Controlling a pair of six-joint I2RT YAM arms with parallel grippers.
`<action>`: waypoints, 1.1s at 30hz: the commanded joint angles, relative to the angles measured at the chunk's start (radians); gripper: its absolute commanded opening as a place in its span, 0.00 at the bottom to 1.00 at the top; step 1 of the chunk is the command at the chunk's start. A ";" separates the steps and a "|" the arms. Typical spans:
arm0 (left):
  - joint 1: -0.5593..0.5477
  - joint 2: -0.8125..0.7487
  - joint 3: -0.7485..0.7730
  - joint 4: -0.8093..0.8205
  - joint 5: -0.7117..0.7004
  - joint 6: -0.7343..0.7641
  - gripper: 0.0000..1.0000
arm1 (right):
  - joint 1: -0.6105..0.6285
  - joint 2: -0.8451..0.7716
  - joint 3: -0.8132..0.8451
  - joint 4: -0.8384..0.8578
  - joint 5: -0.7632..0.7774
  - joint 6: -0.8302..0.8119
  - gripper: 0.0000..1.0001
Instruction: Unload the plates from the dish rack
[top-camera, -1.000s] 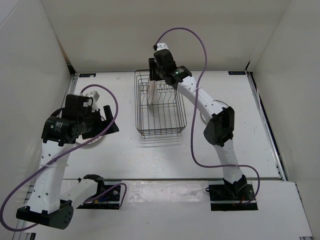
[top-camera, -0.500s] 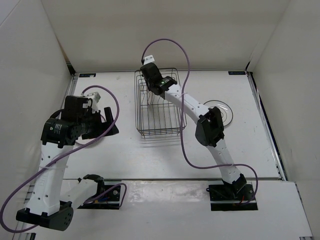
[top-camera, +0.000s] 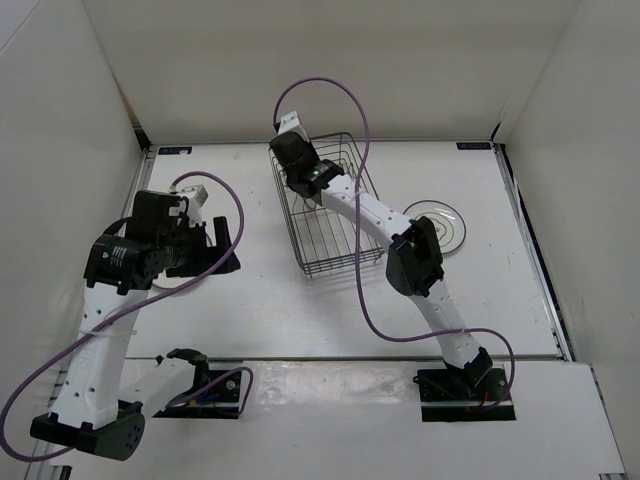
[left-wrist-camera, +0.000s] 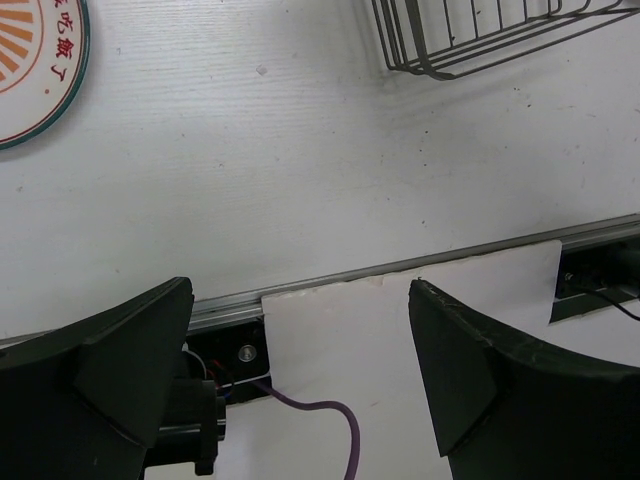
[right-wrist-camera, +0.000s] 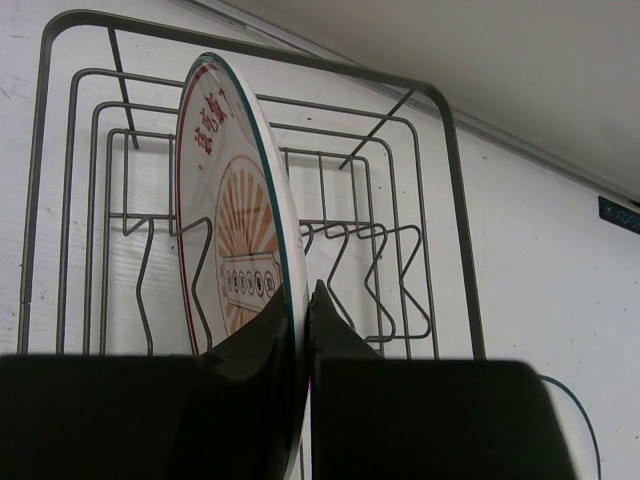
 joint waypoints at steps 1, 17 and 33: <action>-0.012 -0.009 -0.002 -0.044 -0.016 0.020 1.00 | 0.010 -0.030 -0.008 0.115 0.084 -0.064 0.00; -0.014 -0.020 -0.025 0.000 -0.057 -0.015 1.00 | 0.040 -0.162 0.056 0.191 0.083 -0.012 0.00; -0.015 0.152 0.044 0.677 0.041 -0.332 1.00 | -0.036 -0.569 -0.112 0.004 -0.179 0.251 0.00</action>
